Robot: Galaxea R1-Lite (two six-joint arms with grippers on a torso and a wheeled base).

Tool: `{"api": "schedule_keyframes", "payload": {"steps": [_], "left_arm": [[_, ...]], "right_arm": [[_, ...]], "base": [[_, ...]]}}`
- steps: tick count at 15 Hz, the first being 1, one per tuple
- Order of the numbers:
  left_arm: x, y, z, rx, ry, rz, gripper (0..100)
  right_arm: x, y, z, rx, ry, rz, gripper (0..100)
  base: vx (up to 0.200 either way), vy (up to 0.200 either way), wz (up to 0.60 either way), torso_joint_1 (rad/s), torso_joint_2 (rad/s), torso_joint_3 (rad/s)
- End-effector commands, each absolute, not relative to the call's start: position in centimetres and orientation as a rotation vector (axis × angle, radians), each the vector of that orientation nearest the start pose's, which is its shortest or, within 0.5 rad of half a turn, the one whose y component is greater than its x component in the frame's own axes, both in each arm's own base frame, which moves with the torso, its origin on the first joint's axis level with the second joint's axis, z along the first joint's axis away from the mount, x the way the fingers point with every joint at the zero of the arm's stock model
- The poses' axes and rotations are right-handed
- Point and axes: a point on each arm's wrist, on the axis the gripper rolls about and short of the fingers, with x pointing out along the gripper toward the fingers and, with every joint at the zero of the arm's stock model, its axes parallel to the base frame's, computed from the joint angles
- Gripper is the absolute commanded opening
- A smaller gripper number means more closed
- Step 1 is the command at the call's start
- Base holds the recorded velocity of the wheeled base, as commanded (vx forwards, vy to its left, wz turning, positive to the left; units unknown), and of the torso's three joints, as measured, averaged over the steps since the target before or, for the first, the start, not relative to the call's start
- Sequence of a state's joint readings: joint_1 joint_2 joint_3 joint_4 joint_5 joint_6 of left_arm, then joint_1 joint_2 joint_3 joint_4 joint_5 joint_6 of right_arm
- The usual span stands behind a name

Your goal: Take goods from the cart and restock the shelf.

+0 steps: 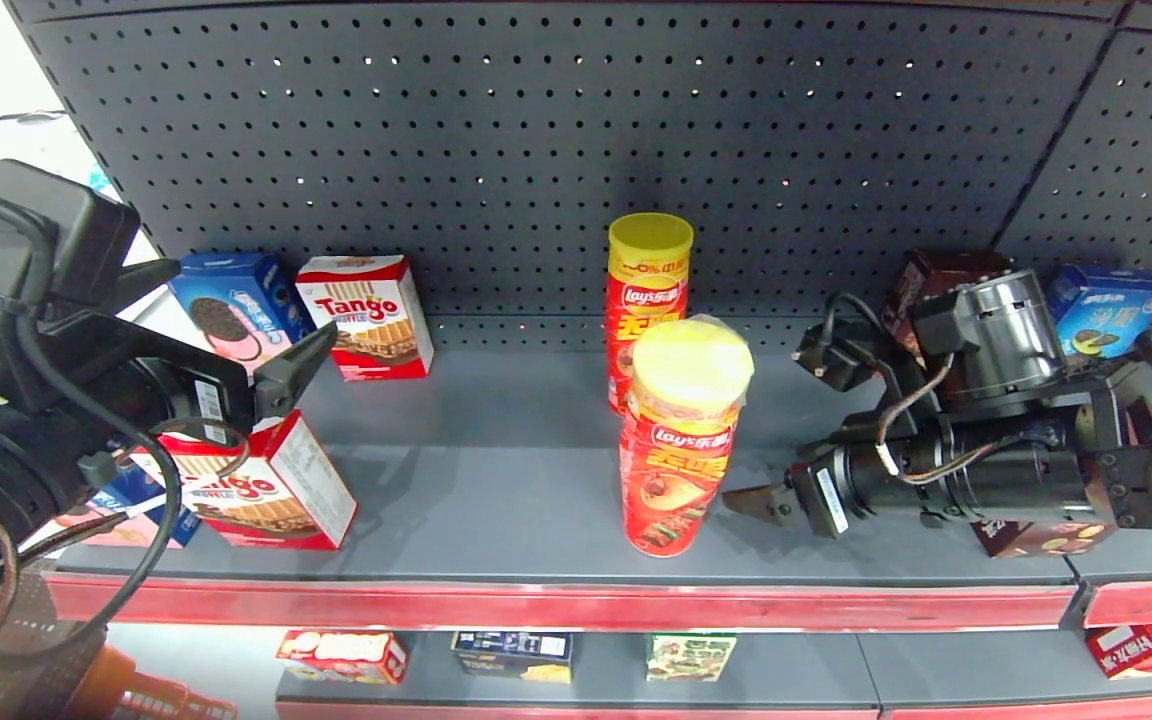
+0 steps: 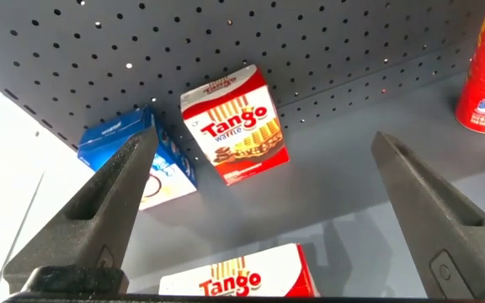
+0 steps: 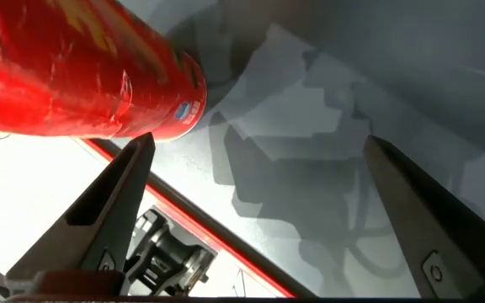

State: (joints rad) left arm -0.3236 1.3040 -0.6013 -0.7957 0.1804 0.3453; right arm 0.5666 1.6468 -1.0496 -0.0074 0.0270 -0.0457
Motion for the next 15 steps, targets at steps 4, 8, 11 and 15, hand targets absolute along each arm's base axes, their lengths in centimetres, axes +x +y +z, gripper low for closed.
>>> {"api": "schedule_keyframes", "payload": {"steps": [4, 8, 11, 15], "left_arm": [[19.6, -6.1, 24.3, 0.321, -0.113, -0.124, 100], [19.5, -6.1, 24.2, 0.323, -0.107, -0.125, 100], [19.5, -6.1, 24.2, 0.322, -0.111, -0.124, 100], [19.5, -6.1, 24.1, 0.322, -0.110, -0.125, 100]], "right_arm": [[25.4, 16.5, 20.3, -0.207, 0.570, 0.597, 100], [26.0, 17.3, 20.0, -0.212, 0.574, 0.609, 100], [26.0, 17.4, 20.0, -0.212, 0.573, 0.612, 100], [26.1, 17.5, 20.0, -0.211, 0.567, 0.612, 100]], "base": [[0.000, 0.000, 0.00, 0.000, 0.00, 0.000], [0.000, 0.000, 0.00, 0.000, 0.00, 0.000], [0.000, 0.000, 0.00, 0.000, 0.00, 0.000], [0.000, 0.000, 0.00, 0.000, 0.00, 0.000]]}}
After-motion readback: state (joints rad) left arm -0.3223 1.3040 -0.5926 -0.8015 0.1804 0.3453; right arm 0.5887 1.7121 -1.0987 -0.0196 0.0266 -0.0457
